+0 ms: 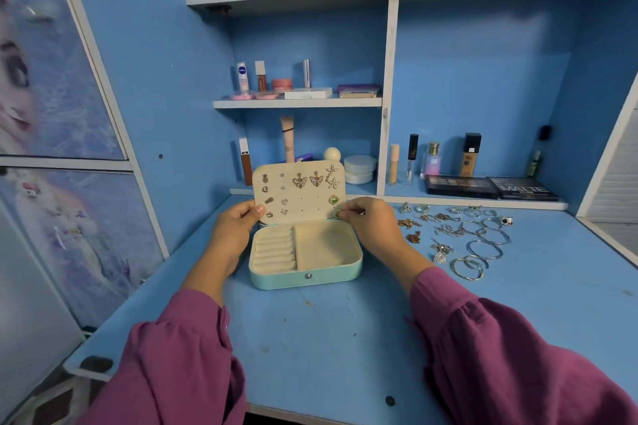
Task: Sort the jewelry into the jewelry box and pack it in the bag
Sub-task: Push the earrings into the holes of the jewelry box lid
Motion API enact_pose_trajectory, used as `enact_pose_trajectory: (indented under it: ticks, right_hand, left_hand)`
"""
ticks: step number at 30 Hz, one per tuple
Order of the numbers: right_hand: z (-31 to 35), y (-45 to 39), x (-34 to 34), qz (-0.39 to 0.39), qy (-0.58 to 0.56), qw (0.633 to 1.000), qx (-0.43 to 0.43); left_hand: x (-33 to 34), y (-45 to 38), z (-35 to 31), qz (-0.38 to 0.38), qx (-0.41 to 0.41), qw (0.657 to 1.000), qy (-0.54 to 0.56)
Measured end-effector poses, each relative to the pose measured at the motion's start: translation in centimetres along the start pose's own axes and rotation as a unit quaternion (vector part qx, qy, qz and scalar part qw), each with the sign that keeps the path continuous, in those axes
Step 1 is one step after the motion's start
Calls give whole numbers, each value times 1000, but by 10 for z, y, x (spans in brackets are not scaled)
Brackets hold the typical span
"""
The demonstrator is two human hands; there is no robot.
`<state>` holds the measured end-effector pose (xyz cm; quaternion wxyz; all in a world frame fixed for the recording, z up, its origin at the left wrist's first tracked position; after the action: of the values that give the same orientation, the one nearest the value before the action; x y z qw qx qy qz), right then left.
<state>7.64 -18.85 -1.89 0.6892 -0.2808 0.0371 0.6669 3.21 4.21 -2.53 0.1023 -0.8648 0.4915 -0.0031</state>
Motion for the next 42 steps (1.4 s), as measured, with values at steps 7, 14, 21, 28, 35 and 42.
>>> enact_pose_trajectory:
  ticks: [7,14,21,28,35,42]
  right_hand:
    - [-4,-6,8,-3,-34,999,35]
    - [-3,-7,10,14,-23,998,57]
    - [-6,-8,8,-24,-39,996,79]
    - [-6,-12,6,-32,-25,995,89]
    - [-8,-16,2,18,-107,984,138]
    - [-3,-15,-2,69,-200,959,189]
  left_hand:
    - [-1,0,0,12,-3,1000,4]
    - [-1,2,-1,14,3,1000,0]
    - [0,4,-3,13,-2,1000,6]
    - [0,8,-6,17,4,1000,17]
    - [-2,10,-7,40,2,999,19]
    - [-10,10,-8,70,6,998,4]
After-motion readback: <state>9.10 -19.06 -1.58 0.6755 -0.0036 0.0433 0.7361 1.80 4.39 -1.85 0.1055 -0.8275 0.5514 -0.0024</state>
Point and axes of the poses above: each hand's wrist, its own y-axis away from the middle knuckle, its own x-axis out of the palm, z = x × y, the point moved 4 cm from there along -y, towards the middle knuckle, and after that the axes turned 5 degrees about -z, right-handed, at the moved point
